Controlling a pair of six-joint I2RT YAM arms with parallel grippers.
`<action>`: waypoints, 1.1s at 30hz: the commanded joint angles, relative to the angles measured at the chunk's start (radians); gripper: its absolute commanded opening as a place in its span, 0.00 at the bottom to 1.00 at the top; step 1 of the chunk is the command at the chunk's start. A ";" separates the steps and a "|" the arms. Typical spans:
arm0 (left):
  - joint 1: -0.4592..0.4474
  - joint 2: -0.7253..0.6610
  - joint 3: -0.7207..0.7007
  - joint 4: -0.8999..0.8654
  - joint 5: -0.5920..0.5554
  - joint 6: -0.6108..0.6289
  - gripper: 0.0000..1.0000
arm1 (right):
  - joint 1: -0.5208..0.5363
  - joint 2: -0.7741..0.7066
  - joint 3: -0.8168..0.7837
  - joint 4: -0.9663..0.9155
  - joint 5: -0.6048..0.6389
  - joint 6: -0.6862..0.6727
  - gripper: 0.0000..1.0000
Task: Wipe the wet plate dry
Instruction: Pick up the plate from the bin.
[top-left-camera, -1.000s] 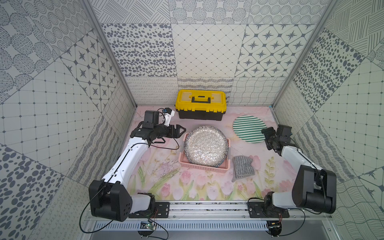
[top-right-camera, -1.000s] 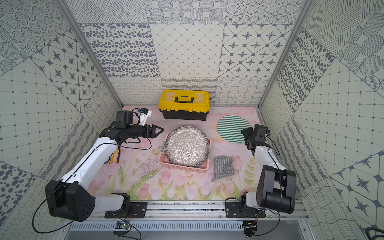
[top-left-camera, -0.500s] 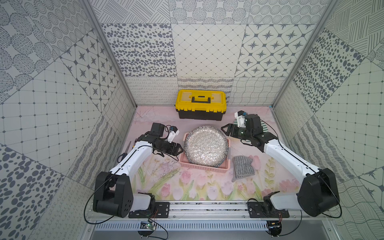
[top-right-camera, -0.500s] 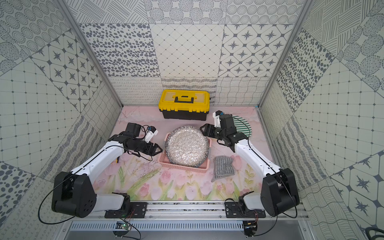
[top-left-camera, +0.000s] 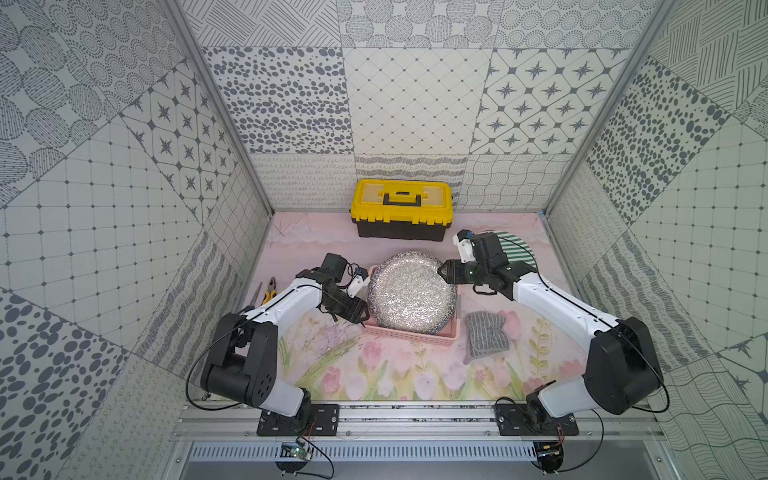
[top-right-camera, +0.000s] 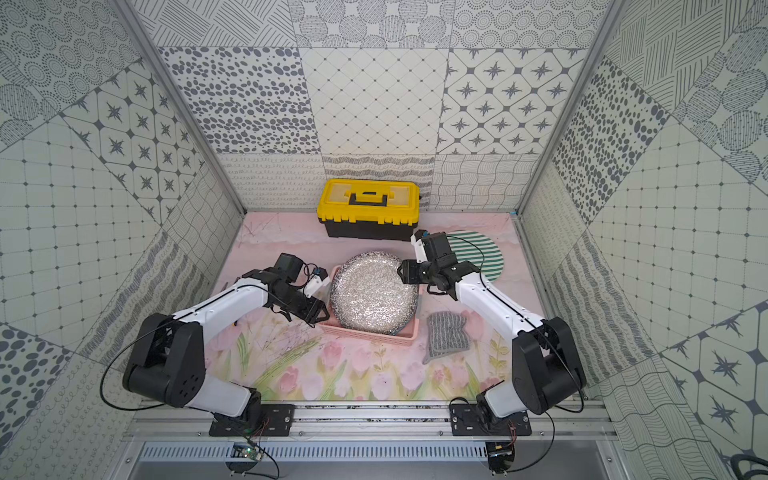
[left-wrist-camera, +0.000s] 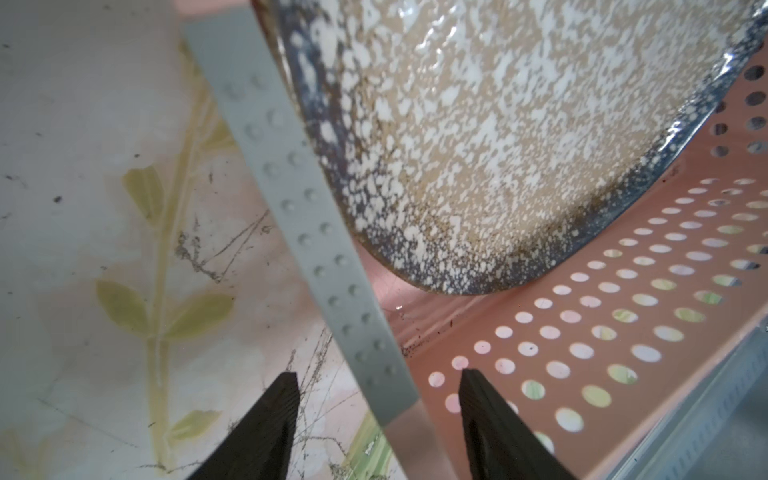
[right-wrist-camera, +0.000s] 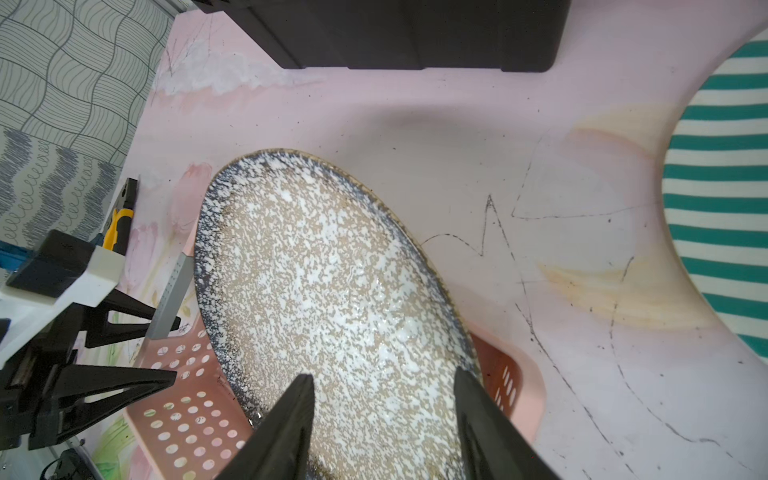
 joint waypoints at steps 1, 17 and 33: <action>-0.019 0.038 0.019 0.022 -0.025 -0.038 0.64 | 0.001 0.020 -0.017 -0.005 0.027 -0.037 0.58; -0.032 0.067 0.028 0.033 -0.015 -0.081 0.61 | 0.001 0.024 -0.101 -0.003 -0.026 -0.075 0.65; -0.046 0.091 0.027 0.043 0.009 -0.096 0.58 | -0.006 0.181 -0.052 0.054 -0.273 -0.116 0.64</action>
